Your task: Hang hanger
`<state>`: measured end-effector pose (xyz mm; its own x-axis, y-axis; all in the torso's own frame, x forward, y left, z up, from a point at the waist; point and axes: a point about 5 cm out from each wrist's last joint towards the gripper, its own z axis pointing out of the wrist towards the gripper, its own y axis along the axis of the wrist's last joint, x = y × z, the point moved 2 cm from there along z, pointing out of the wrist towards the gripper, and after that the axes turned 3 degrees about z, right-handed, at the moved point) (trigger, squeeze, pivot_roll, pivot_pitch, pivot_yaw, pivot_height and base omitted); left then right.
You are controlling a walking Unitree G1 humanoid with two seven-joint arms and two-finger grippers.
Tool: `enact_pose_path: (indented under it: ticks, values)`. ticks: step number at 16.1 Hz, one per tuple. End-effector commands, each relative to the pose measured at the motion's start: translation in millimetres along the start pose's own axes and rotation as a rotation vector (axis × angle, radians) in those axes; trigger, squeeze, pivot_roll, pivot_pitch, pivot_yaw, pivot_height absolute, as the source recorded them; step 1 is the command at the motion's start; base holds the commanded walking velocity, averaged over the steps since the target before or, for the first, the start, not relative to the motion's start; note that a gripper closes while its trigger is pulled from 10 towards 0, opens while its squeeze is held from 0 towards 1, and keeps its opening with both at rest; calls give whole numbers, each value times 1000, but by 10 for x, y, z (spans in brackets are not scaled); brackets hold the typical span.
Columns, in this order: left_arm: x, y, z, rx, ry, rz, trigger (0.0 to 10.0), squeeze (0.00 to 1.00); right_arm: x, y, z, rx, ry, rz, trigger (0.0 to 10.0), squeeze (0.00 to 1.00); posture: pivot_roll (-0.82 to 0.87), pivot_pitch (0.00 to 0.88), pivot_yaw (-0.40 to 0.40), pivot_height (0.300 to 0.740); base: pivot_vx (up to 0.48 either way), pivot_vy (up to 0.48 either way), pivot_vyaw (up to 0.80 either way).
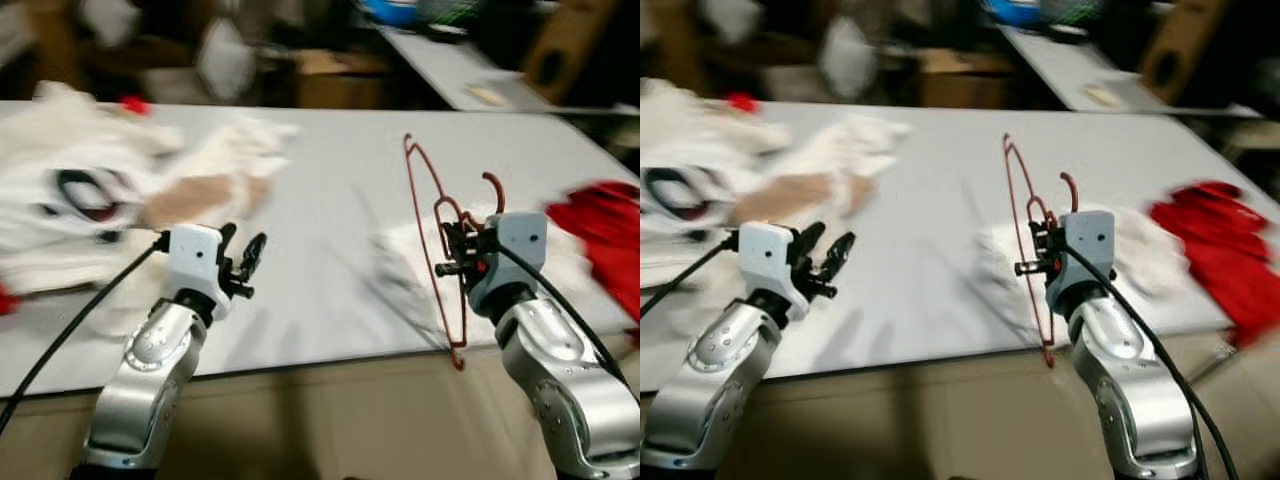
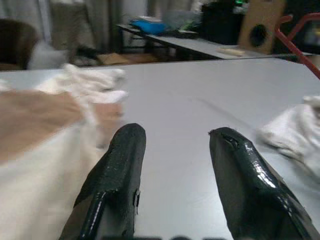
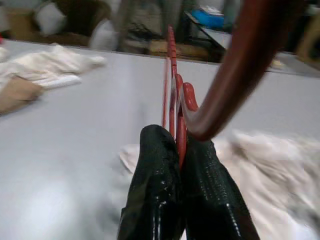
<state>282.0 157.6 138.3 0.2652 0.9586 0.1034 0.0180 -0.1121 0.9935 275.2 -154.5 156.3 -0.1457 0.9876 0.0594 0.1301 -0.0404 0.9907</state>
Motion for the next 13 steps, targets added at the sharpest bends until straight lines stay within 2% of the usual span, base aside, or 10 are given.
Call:
enact_pose_path:
  ticks: [1,6,8,9,10,12,13]
  values:
    - [-29,32,30,-13,-13,5,10000,0,-68,40,-18,-20,-18,-10,10000,0,-78,0,-73,740,0,-480,-800]
    - [-28,33,80,-13,-25,6,10000,0,-94,10,-40,-20,-38,8,10000,0,-93,0,-46,740,0,-480,-666]
    - [-47,-45,93,38,-47,-18,10000,0,-97,-41,-60,-6,-46,19,10000,0,-94,0,-43,740,0,0,0]
    - [-61,-77,83,51,-76,-18,10000,827,-92,-60,-62,-1,-48,23,10000,0,-95,0,-37,740,0,0,0]
    - [-67,-84,76,50,-85,-32,10000,1000,-86,-75,-62,2,-48,23,10000,0,-96,0,-34,740,0,0,0]
    - [-70,-86,78,49,-91,-29,10000,1000,-81,-89,-59,6,-45,20,10000,0,-94,0,-33,740,0,0,0]
    - [-30,-92,84,38,-64,17,10000,1000,-60,-113,-62,15,-26,20,10000,0,-94,0,-33,740,0,0,0]
